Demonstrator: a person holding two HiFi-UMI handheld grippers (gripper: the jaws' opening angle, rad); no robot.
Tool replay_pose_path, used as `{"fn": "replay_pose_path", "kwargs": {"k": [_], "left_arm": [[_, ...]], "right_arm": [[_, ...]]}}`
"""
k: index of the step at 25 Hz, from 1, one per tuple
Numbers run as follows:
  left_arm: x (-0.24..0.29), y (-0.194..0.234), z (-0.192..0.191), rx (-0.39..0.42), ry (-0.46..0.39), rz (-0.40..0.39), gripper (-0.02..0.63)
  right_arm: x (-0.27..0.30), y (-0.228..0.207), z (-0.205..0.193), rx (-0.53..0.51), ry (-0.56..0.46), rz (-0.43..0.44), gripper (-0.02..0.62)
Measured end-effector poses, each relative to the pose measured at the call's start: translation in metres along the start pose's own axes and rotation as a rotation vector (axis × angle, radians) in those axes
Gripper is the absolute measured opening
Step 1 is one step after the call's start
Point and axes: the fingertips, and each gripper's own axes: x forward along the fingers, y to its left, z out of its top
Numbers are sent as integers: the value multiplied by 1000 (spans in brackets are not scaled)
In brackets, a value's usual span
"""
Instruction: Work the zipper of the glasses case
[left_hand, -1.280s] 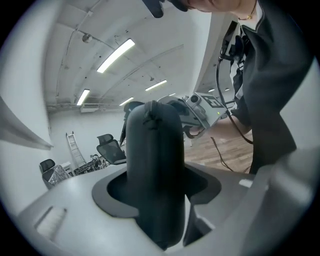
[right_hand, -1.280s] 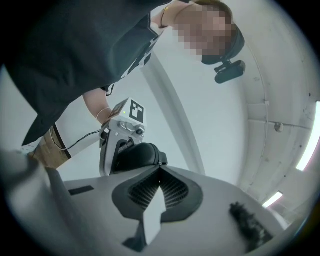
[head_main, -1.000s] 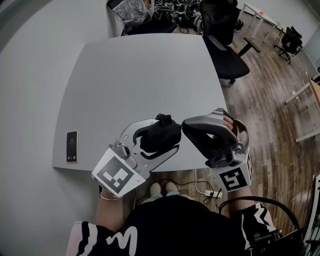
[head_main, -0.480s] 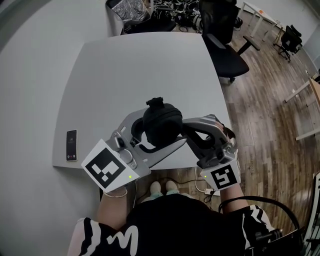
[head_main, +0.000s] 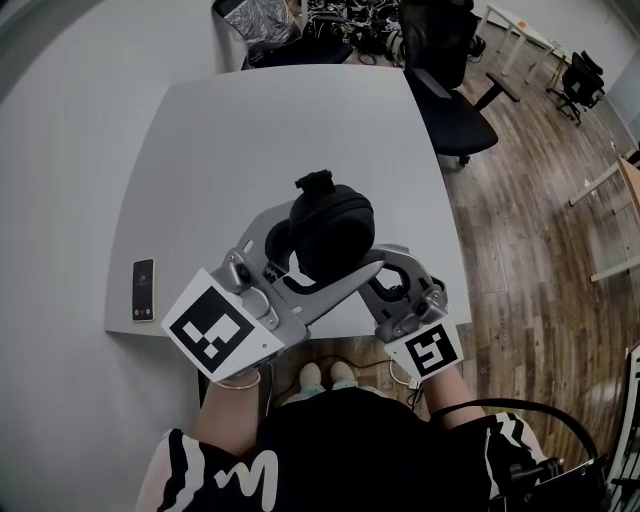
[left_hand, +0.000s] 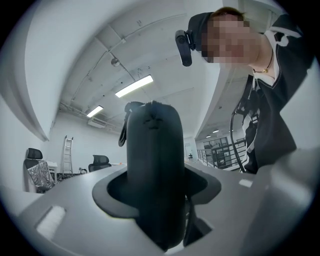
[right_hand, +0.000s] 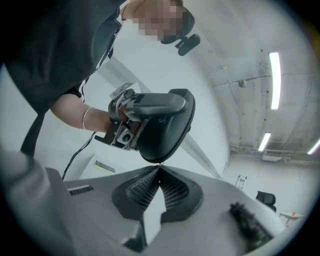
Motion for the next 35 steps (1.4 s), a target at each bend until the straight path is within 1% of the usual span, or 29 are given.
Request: {"fn": "replay_pose_path", "kwargs": {"k": [3, 7, 9, 11, 13, 15, 16, 18, 20, 23, 25, 28, 35], "left_arm": [[1, 1, 6, -8, -28, -7, 265], [0, 3, 8, -2, -32, 5, 265], [-1, 5, 7, -2, -38, 13, 265], [-2, 6, 5, 17, -38, 26, 265], [-4, 8, 5, 40, -49, 69, 266], [-13, 17, 5, 70, -76, 168, 268], [-19, 24, 3, 94, -79, 232, 268], [-31, 38, -8, 142, -48, 357, 268], [-39, 47, -22, 152, -23, 453, 268], [-43, 53, -35, 125, -52, 534, 269], [-42, 52, -51, 86, -13, 563, 270], [-36, 42, -69, 77, 28, 573, 270], [-40, 38, -80, 52, 35, 597, 270]], "right_arm": [[5, 12, 1, 47, -13, 11, 6], [11, 16, 3, 118, -26, -4, 6], [12, 17, 2, 135, -24, -1, 6], [14, 18, -2, 180, -15, 9, 6], [14, 20, -6, 277, -3, 28, 6], [12, 23, -8, 359, 9, 56, 8], [10, 26, -10, 368, 24, 64, 8], [2, 26, -18, 364, 72, 40, 8], [-7, 14, -24, 381, 102, -28, 8], [-8, -16, -15, 373, 87, -109, 8], [-1, -29, -6, 336, 72, -127, 8], [6, -35, 1, 300, 66, -141, 7], [12, -33, 4, 308, 65, -166, 6]]}}
